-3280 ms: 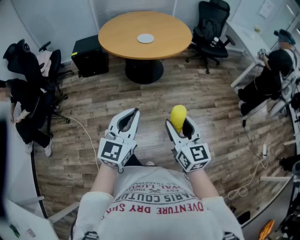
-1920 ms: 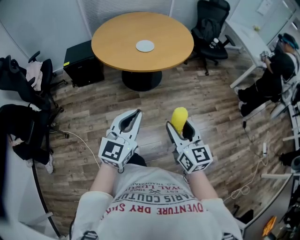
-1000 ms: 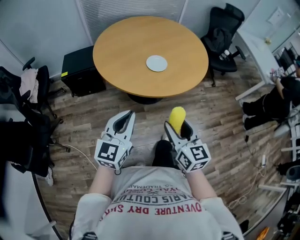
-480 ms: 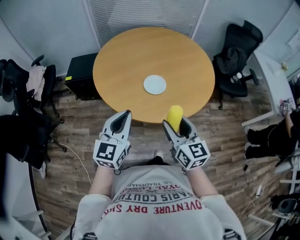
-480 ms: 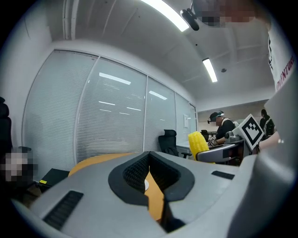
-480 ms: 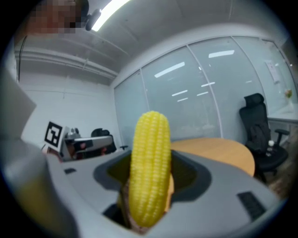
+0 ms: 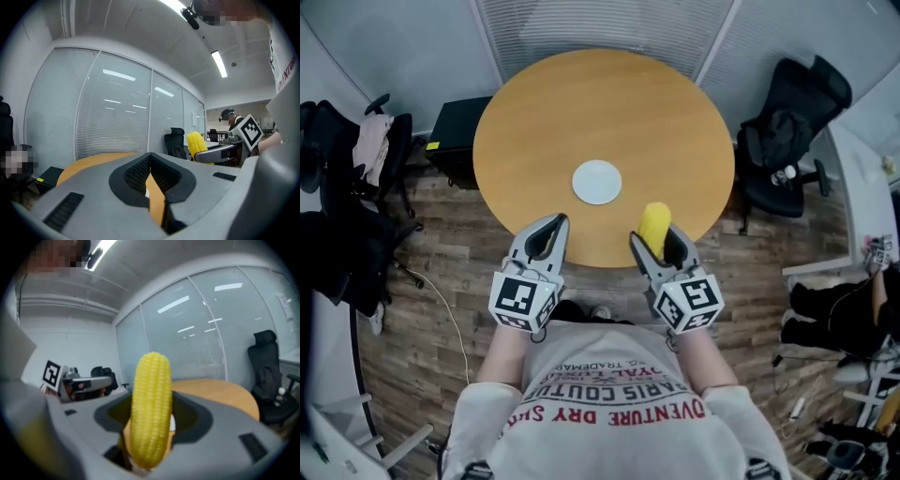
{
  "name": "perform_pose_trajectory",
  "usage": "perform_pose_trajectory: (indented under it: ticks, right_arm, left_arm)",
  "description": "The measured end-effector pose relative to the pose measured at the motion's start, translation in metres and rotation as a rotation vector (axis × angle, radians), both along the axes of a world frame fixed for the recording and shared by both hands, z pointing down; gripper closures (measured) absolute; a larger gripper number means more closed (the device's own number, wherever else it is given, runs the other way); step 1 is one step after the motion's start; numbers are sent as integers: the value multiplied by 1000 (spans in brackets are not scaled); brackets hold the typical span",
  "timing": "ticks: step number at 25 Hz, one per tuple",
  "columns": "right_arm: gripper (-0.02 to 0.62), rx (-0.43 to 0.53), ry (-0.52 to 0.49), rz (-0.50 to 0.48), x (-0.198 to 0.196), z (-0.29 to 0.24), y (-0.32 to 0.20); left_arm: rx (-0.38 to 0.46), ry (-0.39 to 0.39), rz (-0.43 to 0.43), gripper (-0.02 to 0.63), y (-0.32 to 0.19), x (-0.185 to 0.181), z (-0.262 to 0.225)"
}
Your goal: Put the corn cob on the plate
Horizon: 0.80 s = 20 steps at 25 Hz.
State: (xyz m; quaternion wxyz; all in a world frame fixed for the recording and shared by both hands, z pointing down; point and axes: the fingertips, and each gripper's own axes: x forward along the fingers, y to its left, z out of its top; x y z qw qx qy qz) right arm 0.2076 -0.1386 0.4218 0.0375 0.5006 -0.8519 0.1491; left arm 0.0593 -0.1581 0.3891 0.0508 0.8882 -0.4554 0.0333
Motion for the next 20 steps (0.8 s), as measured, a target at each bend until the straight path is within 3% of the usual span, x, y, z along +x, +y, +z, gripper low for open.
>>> perform_pose_trajectory:
  ticks: [8,20]
  right_arm:
    - [330,-50,0,-13,-12,18,-61]
    - [330,-191,63,33,-39,72,-163]
  left_arm:
    - [-33,9,-24,571,-61,-11,14]
    - [-62,26,38,571,-169,-31,47]
